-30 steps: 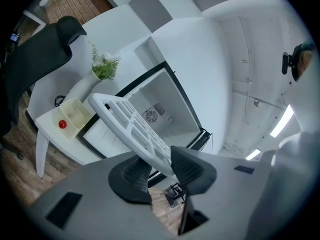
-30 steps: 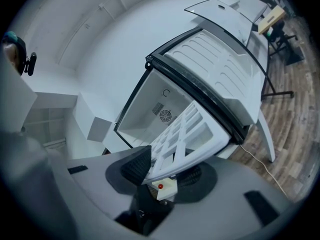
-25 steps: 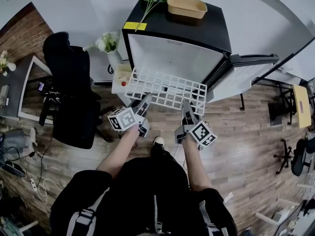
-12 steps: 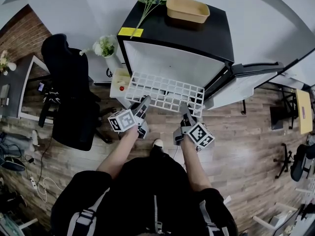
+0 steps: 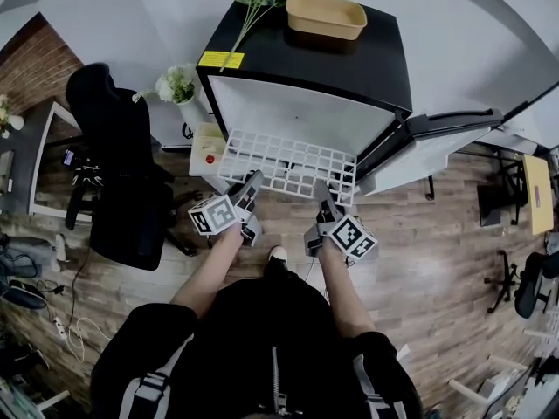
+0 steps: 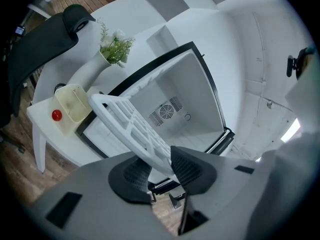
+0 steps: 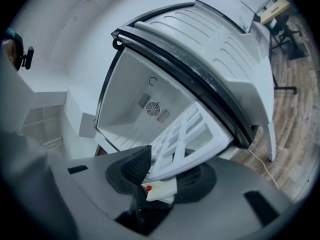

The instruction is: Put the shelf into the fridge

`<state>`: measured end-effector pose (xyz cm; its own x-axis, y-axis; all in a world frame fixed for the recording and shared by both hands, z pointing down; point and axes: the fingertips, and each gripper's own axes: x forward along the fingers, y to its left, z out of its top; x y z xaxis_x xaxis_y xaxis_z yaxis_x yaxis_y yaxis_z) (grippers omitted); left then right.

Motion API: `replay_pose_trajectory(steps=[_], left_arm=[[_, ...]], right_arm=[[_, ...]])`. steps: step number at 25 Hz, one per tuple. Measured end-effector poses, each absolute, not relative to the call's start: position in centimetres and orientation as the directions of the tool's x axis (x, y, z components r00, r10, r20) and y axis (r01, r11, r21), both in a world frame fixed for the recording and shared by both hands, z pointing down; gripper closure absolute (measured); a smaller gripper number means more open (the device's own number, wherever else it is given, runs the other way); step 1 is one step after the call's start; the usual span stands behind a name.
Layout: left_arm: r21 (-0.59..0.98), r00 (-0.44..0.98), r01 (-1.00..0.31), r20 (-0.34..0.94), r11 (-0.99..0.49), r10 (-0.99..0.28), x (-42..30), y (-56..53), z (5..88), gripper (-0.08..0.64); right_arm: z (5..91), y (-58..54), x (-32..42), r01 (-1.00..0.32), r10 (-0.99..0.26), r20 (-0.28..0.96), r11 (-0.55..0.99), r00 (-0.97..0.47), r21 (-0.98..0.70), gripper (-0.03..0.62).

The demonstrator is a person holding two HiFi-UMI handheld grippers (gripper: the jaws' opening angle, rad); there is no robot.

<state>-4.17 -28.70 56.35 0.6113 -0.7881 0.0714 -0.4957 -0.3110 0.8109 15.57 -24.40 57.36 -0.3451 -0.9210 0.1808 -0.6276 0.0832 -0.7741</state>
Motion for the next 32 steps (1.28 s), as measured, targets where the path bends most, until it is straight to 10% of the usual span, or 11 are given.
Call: replay_pose_trajectory(steps=[32], left_arm=[[0.822, 0.617, -0.482, 0.070, -0.305, -0.784, -4.3, -30.0, 56.3, 0.437]], right_arm=[[57.3, -25.9, 15.3, -0.607, -0.920, 0.164, 0.094, -0.357, -0.789, 0.463]])
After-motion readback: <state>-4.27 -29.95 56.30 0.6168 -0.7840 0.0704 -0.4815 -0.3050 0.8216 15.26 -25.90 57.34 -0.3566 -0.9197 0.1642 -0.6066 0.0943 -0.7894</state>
